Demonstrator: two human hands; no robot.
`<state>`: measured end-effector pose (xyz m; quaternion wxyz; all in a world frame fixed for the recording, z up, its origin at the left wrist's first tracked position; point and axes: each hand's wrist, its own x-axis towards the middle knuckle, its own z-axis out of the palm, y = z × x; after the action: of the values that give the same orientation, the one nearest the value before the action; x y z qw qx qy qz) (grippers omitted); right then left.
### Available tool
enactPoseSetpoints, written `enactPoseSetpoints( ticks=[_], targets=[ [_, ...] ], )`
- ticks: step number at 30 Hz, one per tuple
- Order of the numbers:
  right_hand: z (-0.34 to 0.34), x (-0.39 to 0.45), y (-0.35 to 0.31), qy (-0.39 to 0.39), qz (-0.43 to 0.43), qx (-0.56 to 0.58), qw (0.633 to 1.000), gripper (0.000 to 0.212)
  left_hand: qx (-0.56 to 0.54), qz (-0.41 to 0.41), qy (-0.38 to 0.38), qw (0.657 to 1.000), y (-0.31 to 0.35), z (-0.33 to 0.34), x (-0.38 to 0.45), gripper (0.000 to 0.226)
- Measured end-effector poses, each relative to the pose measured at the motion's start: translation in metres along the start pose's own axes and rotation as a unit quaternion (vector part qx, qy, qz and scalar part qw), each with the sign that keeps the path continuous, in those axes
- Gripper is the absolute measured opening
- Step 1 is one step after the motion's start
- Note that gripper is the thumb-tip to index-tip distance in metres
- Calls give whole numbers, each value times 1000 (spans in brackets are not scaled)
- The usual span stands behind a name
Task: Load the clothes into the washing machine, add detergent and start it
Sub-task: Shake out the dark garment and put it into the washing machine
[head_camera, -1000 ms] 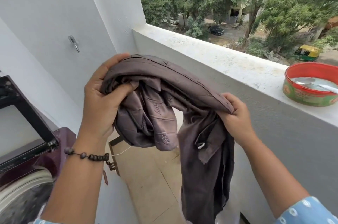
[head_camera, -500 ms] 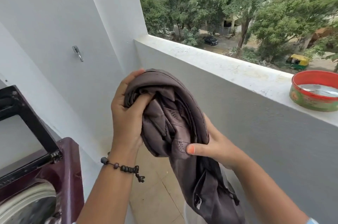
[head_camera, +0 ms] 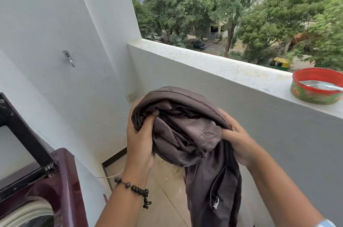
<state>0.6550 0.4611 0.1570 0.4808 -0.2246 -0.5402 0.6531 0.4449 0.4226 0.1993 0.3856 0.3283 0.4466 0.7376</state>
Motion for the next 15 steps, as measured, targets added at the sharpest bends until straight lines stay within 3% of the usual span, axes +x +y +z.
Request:
enactPoseSetpoints(
  ticks=[2,4,6,9,12,15],
  targets=[
    [6,-3,-1,-62,43,5,997,67,-16,-12,44,999,-4,-5,3,40],
    [17,-7,4,-105,80,-65,989,83,-14,8,47,999,-4,-8,8,42],
    [31,-9,9,-83,87,-153,981,89,1,20,35,999,-4,-11,9,39],
    [41,-5,12,-13,50,-162,985,78,35,-14,-8,999,-7,-21,12,39],
    [32,2,2,30,25,-223,974,72,96,-124,-111,981,-6,-44,23,78],
    [23,7,-17,23,26,-398,917,73,245,-147,-211,935,8,-64,26,118]
  ],
)
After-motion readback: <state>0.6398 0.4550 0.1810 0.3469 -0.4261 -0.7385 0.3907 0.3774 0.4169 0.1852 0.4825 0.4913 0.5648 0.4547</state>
